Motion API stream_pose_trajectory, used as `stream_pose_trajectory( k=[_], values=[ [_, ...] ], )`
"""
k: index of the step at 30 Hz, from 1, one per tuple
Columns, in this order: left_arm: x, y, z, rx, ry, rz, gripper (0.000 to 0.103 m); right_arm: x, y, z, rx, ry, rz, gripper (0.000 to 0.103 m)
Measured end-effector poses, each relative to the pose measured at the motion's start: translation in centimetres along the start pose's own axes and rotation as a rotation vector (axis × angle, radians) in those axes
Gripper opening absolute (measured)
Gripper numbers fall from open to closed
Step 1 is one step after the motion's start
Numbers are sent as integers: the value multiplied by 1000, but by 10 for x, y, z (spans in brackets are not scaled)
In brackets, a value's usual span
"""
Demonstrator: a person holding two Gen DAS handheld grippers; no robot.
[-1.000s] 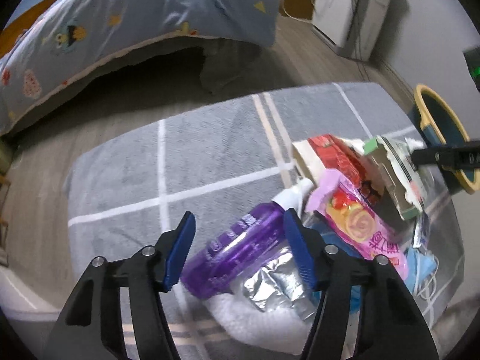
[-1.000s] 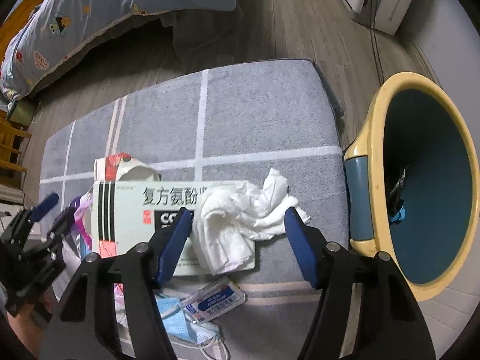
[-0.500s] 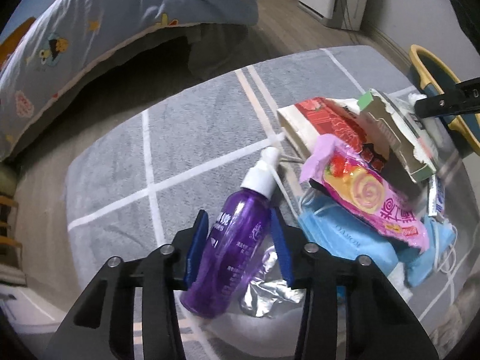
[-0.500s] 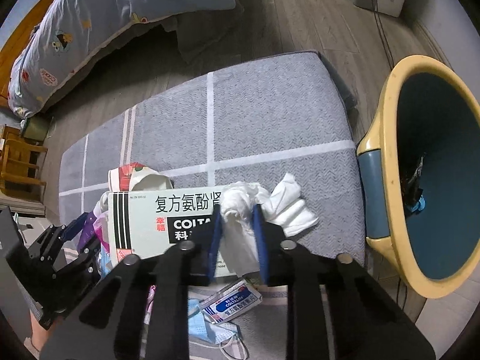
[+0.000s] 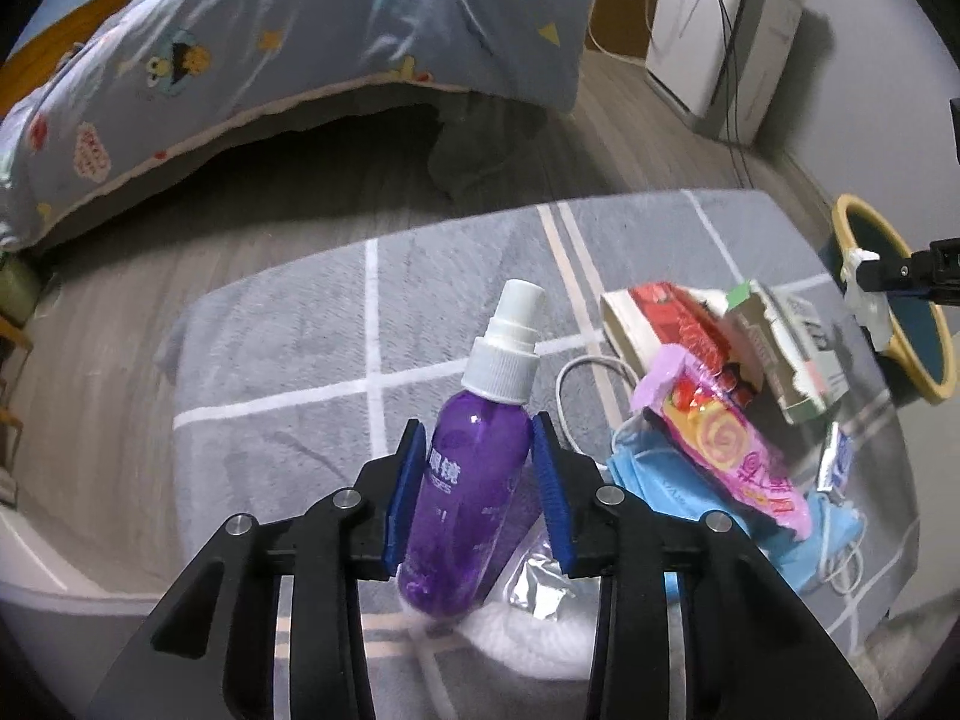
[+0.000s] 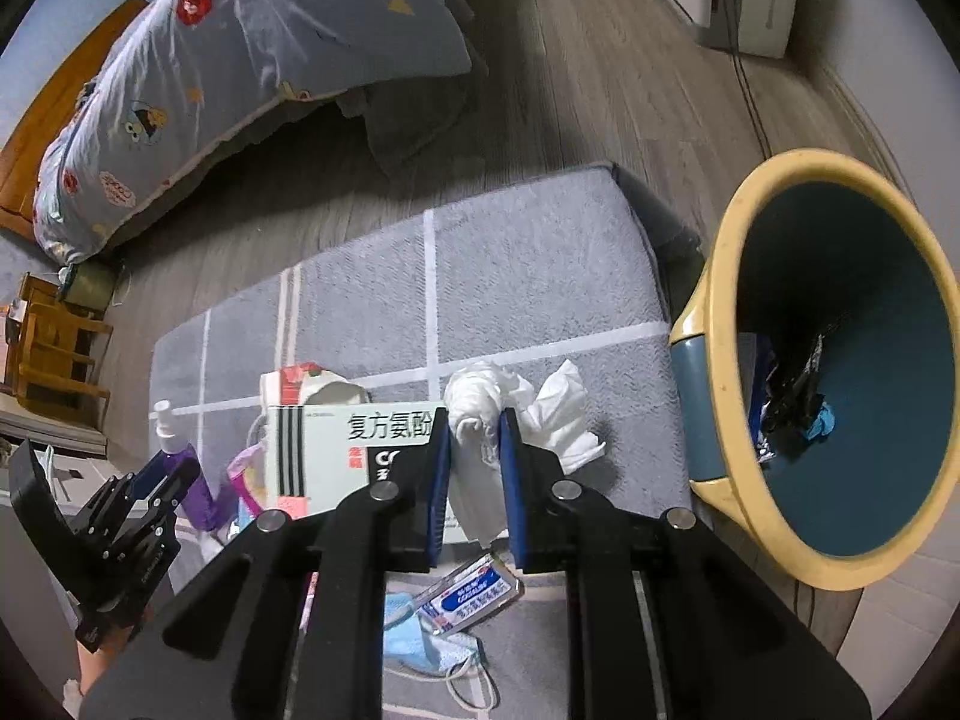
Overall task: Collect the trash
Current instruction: 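Grasp the white tissue with the right tool while the left grasps the purple spray bottle, then lift the purple bottle and white tissue toward the bin with both tools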
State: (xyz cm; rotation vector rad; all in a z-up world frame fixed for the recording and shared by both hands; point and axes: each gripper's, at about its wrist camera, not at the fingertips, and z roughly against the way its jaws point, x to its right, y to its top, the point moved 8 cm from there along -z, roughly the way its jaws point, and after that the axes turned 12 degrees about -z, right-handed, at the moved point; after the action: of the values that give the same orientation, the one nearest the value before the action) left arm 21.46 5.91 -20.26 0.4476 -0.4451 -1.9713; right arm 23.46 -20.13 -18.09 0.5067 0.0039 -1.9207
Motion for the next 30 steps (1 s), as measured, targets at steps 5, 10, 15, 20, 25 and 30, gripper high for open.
stream_pose_trajectory(
  k=[5,10,15,20,25,30],
  values=[
    [4,10,26,56,16,3,36,-4,3,34,60,12,32,15],
    [19,24,57,126,14,-13,35,-4,2,61,102,40,34,15],
    [40,46,86,155,-14,-45,35,-2,7,90,150,68,43,15],
    [59,78,125,184,-10,-114,35,5,11,113,184,113,23,15],
    [72,108,152,225,-26,-126,35,16,17,122,192,135,17,15],
    [87,116,147,242,-59,-87,35,35,23,129,210,130,22,15]
  ],
)
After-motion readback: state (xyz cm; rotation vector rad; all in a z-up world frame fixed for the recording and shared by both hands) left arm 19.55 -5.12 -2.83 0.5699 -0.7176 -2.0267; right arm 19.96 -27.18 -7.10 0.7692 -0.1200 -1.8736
